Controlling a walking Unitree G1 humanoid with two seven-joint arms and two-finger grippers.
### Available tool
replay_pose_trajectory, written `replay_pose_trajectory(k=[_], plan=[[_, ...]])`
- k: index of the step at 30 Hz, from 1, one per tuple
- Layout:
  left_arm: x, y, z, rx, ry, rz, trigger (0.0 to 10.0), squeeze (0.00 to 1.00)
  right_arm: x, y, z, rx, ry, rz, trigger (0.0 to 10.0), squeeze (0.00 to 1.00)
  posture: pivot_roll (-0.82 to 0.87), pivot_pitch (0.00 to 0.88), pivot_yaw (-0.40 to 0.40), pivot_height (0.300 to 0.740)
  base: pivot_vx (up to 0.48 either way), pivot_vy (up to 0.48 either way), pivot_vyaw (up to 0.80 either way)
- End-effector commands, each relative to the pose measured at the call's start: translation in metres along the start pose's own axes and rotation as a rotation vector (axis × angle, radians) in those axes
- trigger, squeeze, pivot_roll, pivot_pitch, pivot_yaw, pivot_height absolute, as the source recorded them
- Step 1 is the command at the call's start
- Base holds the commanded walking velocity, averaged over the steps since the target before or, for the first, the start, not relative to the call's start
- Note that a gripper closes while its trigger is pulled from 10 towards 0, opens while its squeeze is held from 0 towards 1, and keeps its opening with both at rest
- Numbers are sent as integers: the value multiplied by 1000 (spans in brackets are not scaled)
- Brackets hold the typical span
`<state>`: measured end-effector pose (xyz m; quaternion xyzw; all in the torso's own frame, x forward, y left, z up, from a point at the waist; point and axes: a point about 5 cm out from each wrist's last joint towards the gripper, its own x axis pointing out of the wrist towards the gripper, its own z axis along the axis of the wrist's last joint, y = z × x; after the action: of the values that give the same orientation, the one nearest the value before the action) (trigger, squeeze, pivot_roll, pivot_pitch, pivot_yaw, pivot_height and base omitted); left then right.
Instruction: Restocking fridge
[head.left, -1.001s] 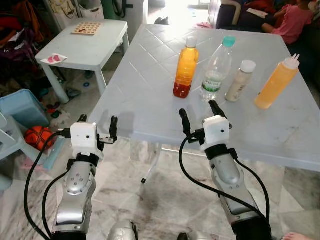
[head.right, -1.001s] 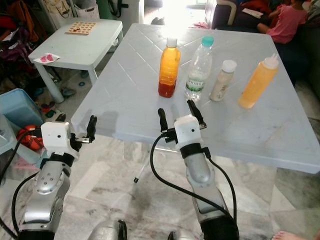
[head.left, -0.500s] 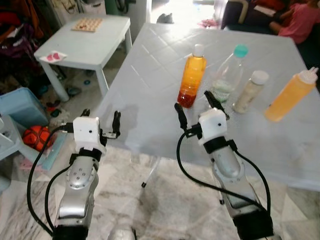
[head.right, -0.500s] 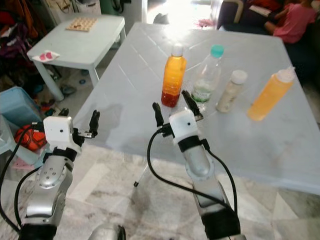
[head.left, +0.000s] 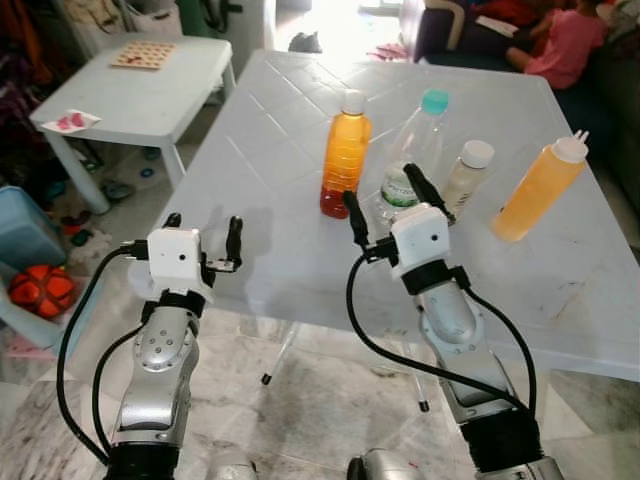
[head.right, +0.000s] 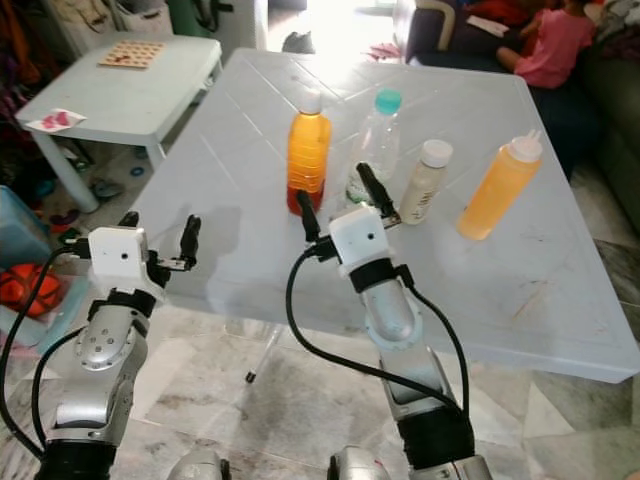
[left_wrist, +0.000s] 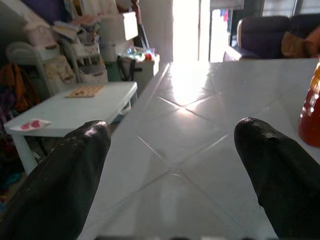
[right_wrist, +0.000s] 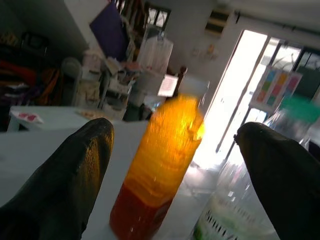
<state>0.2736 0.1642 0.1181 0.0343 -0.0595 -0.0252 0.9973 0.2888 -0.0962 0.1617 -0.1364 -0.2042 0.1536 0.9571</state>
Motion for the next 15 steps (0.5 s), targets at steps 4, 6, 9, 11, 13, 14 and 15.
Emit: replay_pose_trajectory(k=[4, 6, 9, 11, 13, 14, 15], plan=[[0, 0, -3, 10, 15, 3, 10000, 0, 6, -5, 0, 6, -8, -4, 10000, 0, 90, 58, 11, 740, 0, 0, 0], [-1, 1, -3, 13, 16, 3, 10000, 0, 10, -5, 1, 31, -18, 6, 10000, 0, 94, 64, 14, 740, 0, 0, 0], [-1, 0, -2, 16, 17, -2, 10000, 0, 21, -2, 8, 57, -50, 38, 10000, 0, 101, 71, 18, 740, 0, 0, 0], [-1, 0, -2, 16, 16, -4, 10000, 0, 26, -1, 12, 75, -61, 45, 10000, 0, 104, 73, 19, 740, 0, 0, 0], [-1, -1, -1, 18, 16, -7, 10000, 0, 36, 1, 17, 93, -77, 52, 10000, 965, 110, 75, 19, 740, 0, 0, 0], [-1, -1, -1, 18, 15, -7, 10000, 0, 39, 1, 19, 98, -82, 45, 10000, 1000, 113, 77, 18, 740, 0, 0, 0], [-1, 0, -1, 19, 14, -7, 10000, 0, 41, 1, 20, 109, -80, 38, 10000, 1000, 115, 78, 19, 740, 0, 0, 0]])
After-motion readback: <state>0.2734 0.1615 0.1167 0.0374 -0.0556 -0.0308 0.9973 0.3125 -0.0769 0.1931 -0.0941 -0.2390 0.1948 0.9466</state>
